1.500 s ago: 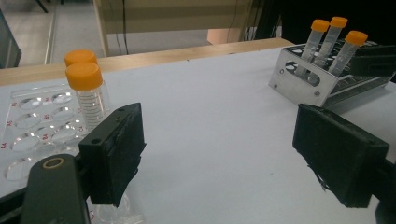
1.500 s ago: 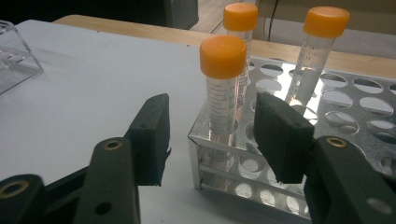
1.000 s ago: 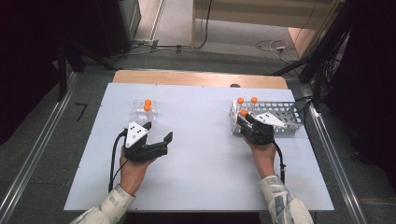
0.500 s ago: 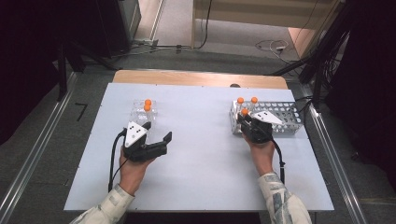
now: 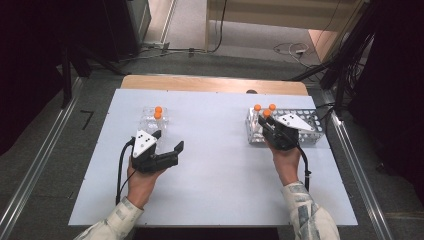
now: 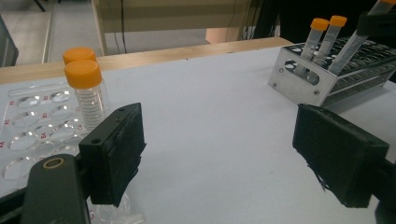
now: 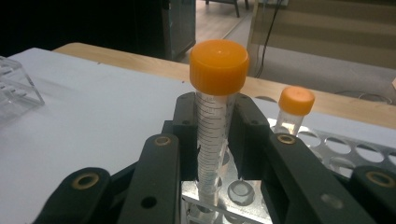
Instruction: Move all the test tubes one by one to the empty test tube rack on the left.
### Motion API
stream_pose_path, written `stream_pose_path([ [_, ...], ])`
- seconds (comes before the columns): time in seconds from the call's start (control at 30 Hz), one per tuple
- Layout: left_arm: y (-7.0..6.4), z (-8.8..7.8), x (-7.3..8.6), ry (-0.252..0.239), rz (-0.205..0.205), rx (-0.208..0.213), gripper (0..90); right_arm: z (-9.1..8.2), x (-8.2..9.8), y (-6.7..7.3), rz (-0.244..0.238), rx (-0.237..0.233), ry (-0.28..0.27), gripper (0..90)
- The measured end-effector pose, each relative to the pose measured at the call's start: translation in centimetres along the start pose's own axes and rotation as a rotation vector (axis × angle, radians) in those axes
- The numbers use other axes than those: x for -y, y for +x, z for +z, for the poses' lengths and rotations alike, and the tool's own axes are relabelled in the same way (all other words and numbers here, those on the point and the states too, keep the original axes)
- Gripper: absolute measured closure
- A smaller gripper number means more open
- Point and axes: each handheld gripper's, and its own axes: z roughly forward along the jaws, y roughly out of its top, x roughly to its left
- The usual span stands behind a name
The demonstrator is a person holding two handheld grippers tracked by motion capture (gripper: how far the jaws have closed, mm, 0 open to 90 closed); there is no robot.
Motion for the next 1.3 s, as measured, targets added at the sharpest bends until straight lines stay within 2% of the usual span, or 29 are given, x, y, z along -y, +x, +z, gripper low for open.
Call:
stream_pose_path([
  [0.2,-0.1,0.0,0.0,-0.002,0.003,0.005,16.4,-1.6,-0.5,0.3,0.006,-0.029,-0.036,72.0],
  [0.47,-0.1,0.0,0.0,0.000,0.004,0.005,16.5,-3.3,-0.4,1.9,0.012,-0.103,-0.067,72.0],
  [0.73,-0.3,-0.2,-0.1,-0.007,0.003,0.013,16.6,-3.2,-0.1,3.3,-0.004,-0.154,-0.047,72.0],
  [0.9,-0.8,-0.2,-0.3,-0.014,0.012,0.026,16.8,-2.9,0.3,4.2,-0.008,-0.189,-0.027,72.0],
  [1.3,-2.1,-0.5,-0.6,-0.032,0.023,0.066,17.0,-1.6,1.5,8.1,-0.071,-0.294,0.031,72.0],
])
